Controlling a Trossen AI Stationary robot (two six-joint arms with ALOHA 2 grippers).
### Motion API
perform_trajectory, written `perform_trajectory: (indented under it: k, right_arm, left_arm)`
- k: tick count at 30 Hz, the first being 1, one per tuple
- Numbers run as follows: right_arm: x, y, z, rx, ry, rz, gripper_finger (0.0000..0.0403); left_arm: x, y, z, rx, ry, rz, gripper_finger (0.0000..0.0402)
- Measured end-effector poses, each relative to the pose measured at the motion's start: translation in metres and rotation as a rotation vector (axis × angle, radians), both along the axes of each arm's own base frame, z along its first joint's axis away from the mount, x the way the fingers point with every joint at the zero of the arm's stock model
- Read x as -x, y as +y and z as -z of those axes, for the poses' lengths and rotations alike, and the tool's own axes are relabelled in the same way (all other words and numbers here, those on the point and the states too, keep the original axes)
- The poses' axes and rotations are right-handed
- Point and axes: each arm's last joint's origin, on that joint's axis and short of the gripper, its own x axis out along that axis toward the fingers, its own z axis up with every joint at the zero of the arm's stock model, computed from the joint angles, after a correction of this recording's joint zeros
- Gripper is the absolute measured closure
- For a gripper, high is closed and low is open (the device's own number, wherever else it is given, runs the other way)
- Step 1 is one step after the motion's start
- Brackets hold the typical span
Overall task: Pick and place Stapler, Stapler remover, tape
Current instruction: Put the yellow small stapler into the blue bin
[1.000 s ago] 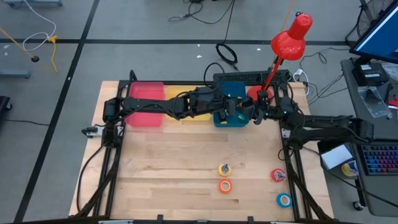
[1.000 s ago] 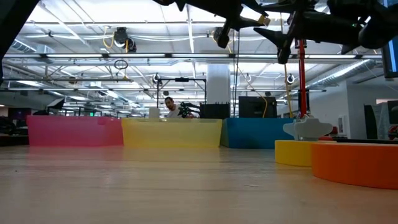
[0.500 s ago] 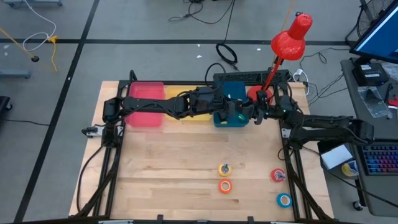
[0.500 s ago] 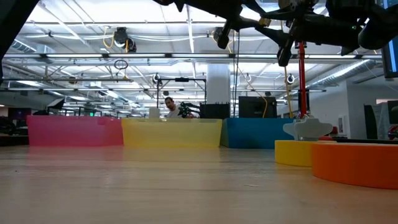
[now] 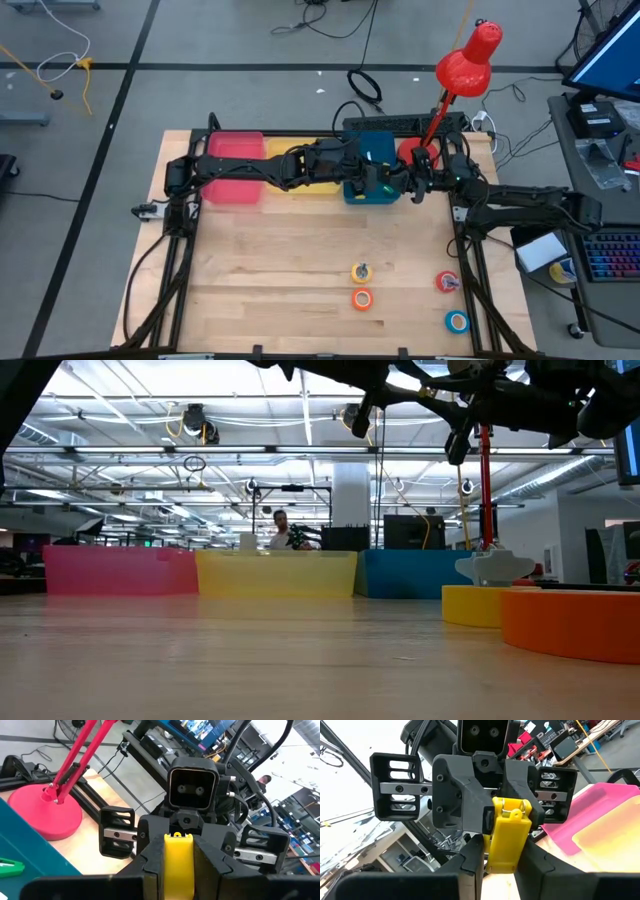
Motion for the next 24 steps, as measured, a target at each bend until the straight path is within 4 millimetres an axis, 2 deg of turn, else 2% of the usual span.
perform_trajectory:
  k: [8, 16, 20, 24]
  right_arm:
    - [0.000, 0.000, 0.001, 0.000, 0.009, 0.002, 0.0334]
    - [-0.001, -0.001, 0.003, -0.003, 0.032, 0.029, 0.0335]
    - [-0.001, -0.002, 0.005, -0.008, 0.048, 0.060, 0.0334]
    - [-0.001, -0.004, 0.005, -0.006, 0.051, 0.086, 0.0335]
  left_arm:
    - [0.000, 0.000, 0.000, -0.022, 0.006, 0.008, 0.0328]
    - [-0.001, 0.000, 0.001, -0.098, 0.016, 0.019, 0.0207]
    - [0.000, 0.007, 0.002, -0.152, 0.030, 0.014, 0.0175]
    - [0.002, 0.020, 0.004, -0.197, 0.051, 0.000, 0.0160]
